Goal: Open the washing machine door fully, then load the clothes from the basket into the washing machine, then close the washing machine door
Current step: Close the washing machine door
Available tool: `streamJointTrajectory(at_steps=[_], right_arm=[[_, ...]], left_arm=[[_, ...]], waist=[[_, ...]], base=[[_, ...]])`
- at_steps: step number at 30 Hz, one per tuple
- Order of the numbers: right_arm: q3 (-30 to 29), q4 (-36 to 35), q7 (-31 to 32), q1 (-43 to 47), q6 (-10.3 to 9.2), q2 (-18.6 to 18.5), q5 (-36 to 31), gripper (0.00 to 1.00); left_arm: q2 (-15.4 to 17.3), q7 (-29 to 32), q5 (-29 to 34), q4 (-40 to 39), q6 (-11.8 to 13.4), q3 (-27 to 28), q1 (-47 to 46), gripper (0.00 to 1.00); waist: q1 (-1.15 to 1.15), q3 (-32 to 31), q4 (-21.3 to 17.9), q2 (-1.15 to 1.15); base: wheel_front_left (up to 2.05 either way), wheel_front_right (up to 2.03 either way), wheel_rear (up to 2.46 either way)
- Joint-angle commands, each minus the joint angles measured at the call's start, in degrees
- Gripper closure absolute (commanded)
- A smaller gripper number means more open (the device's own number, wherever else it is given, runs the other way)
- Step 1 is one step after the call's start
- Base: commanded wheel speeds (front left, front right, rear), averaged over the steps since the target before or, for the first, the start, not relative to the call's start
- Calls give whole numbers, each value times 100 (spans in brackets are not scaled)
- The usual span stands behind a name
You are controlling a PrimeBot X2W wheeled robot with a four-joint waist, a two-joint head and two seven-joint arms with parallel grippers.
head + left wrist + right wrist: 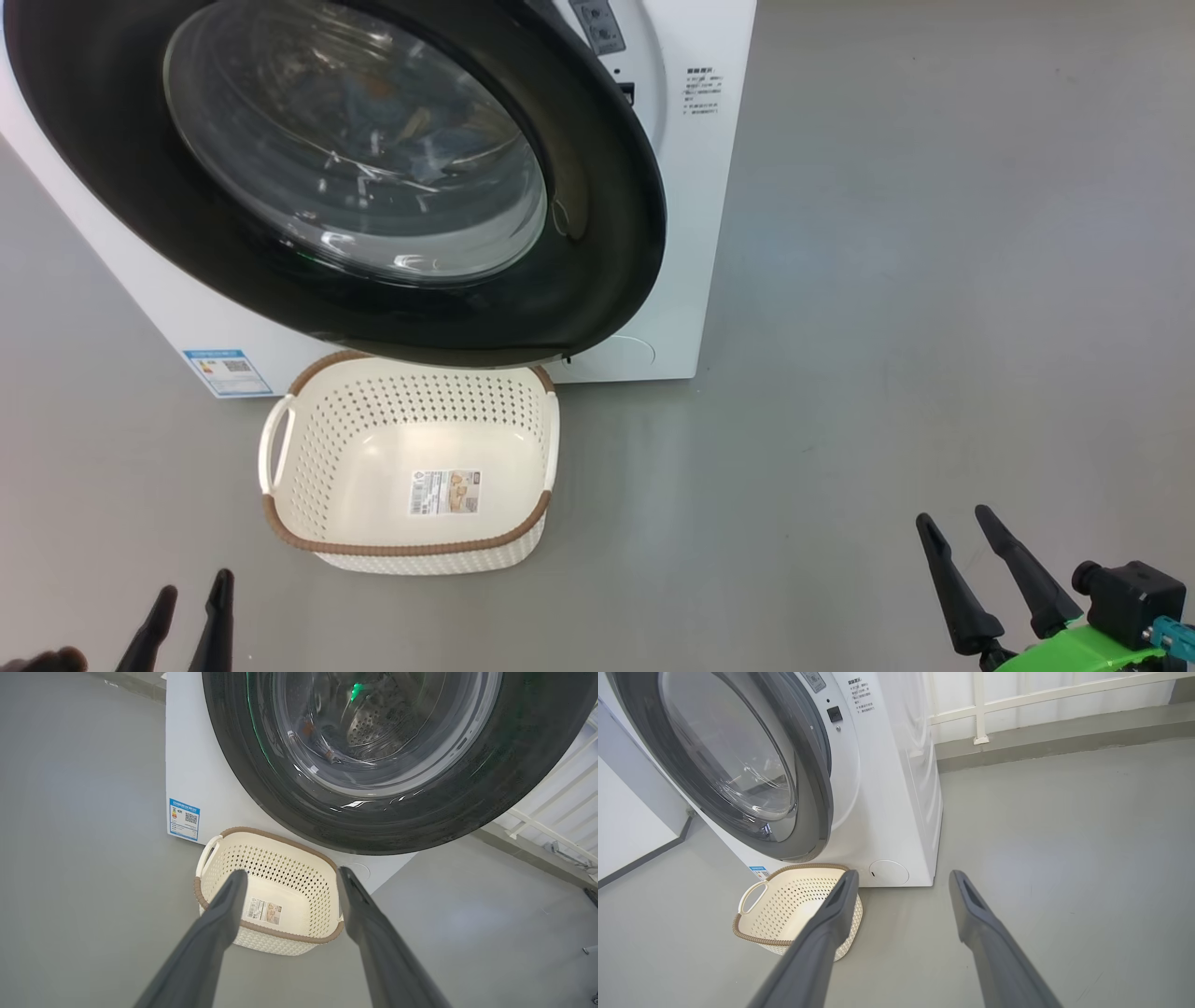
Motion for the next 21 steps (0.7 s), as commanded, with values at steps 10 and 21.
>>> streamJointTrajectory(at_steps=[10,21], right_arm=[[-114,-161,-27,307,9,-70,-21,0],[-184,-158,-27,425,9,-35,-43,0]], left_arm=[[-474,-70,1616,-475,-18,1138,213,0],[-1016,-71,2766,-787,-18,1648,479,0]], waist=[[0,-97,8,0],[0,-163,-42,0]], base=[[0,0,0],[0,0,0]])
